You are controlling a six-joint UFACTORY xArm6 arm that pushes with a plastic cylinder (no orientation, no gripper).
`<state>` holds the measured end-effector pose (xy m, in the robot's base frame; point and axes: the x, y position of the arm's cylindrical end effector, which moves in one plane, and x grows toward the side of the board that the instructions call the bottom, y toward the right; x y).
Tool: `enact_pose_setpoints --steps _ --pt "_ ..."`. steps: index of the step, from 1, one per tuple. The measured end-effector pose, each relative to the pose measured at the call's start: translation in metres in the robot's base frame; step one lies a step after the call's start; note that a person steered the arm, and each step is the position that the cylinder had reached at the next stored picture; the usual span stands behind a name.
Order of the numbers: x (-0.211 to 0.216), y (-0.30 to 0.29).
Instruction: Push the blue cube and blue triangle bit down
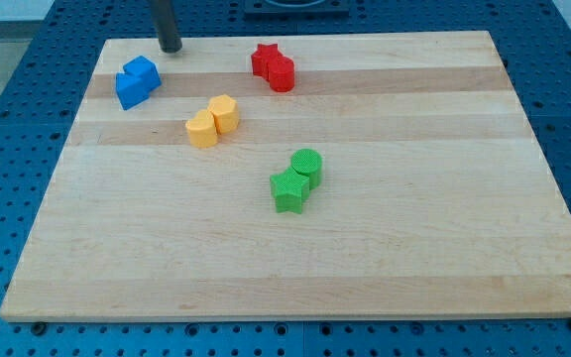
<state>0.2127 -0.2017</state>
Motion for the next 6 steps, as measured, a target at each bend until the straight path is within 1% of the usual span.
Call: enact_pose_setpoints --steps 4,6 --pt "0.04 -0.034" --pt "0.071 -0.053"
